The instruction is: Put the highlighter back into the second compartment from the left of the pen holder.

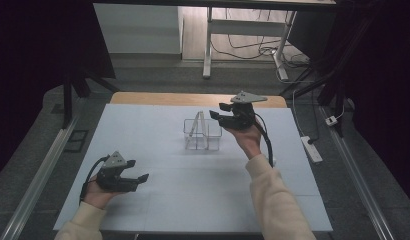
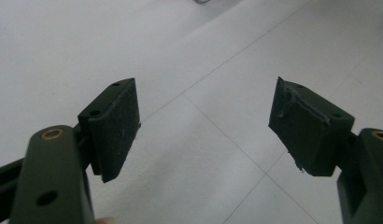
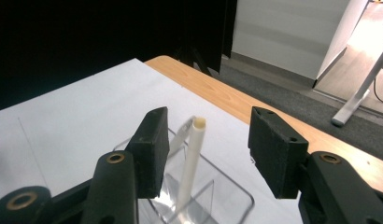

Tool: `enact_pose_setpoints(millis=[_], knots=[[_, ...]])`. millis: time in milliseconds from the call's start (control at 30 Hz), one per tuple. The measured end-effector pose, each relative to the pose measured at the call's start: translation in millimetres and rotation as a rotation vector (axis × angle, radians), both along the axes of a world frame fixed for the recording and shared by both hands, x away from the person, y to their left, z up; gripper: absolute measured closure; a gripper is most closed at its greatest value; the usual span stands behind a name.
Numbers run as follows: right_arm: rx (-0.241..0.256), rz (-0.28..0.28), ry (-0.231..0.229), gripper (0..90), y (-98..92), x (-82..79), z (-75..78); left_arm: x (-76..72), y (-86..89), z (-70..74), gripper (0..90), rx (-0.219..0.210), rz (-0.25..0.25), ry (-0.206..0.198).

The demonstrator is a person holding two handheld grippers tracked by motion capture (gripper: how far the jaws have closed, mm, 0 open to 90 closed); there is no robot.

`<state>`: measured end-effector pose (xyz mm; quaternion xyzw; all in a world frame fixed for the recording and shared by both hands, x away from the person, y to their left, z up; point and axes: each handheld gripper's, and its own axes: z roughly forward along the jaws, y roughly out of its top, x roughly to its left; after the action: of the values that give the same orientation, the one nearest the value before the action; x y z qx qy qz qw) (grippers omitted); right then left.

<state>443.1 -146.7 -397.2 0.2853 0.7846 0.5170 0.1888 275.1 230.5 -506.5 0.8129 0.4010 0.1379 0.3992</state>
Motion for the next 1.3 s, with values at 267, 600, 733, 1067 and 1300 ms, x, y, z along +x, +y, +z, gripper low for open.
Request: enact_pose_setpoints(millis=[267, 600, 733, 1067, 1300], knots=[[-0.009, -0.011, 0.000, 47.7, -21.9, -10.6, -3.5, 0.2, -0.1, -0.3, 24.7, 0.001, 0.002, 0.003], [-0.050, 0.005, 0.027, 46.9, -45.2, -22.9, -13.2, 0.2, -0.5, -0.5, 24.6, 0.002, 0.001, 0.004], [-0.089, 0.013, 0.031, 46.6, -51.5, -29.5, -17.1, -0.1, -1.1, -0.4, 24.6, 0.005, 0.000, 0.003], [-0.149, 0.030, 0.049, 45.3, -67.0, -39.7, -25.0, -0.3, -1.6, -0.4, 24.5, 0.008, 0.000, 0.003], [-0.209, 0.044, 0.060, 44.6, -75.3, -43.7, -28.2, -0.6, -0.7, 0.2, 24.5, 0.006, 0.001, 0.001]])
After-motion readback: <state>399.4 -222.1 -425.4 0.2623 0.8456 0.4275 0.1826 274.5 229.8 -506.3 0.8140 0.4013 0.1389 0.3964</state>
